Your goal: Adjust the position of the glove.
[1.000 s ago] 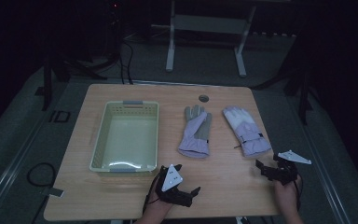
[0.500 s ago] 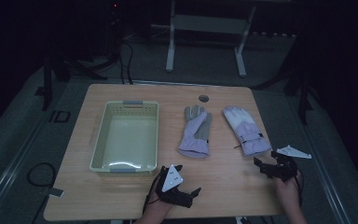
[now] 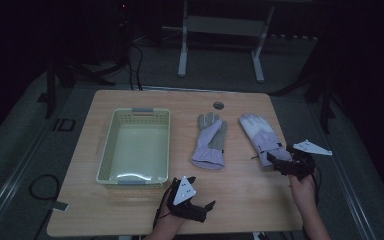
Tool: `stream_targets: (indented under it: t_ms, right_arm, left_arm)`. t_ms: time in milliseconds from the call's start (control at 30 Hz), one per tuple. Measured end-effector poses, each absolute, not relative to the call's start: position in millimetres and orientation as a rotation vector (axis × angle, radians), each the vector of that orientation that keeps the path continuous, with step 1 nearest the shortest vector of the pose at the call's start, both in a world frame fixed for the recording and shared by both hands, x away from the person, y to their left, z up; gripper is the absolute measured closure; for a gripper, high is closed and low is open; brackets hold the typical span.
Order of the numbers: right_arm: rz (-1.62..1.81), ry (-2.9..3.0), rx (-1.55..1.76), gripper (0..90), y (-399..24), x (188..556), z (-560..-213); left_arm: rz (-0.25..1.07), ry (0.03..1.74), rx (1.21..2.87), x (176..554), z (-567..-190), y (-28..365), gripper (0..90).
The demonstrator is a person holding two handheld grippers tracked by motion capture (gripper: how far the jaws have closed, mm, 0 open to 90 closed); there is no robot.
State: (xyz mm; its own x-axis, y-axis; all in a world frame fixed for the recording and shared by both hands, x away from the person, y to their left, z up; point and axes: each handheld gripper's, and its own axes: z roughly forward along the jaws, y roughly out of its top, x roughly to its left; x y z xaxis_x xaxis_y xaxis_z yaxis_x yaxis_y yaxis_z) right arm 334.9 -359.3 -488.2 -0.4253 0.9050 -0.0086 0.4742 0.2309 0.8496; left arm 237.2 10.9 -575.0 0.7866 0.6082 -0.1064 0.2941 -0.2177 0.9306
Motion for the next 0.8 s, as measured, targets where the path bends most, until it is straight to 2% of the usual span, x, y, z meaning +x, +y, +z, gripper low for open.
stream_targets:
  t_ms: [800]
  right_arm:
    - [1.209, 2.216, 1.036, 12.9, -271.0, 366.8, -511.1]
  left_arm:
    - [0.326, 0.696, 1.812, 237.7, -575.0, 11.5, 0.0]
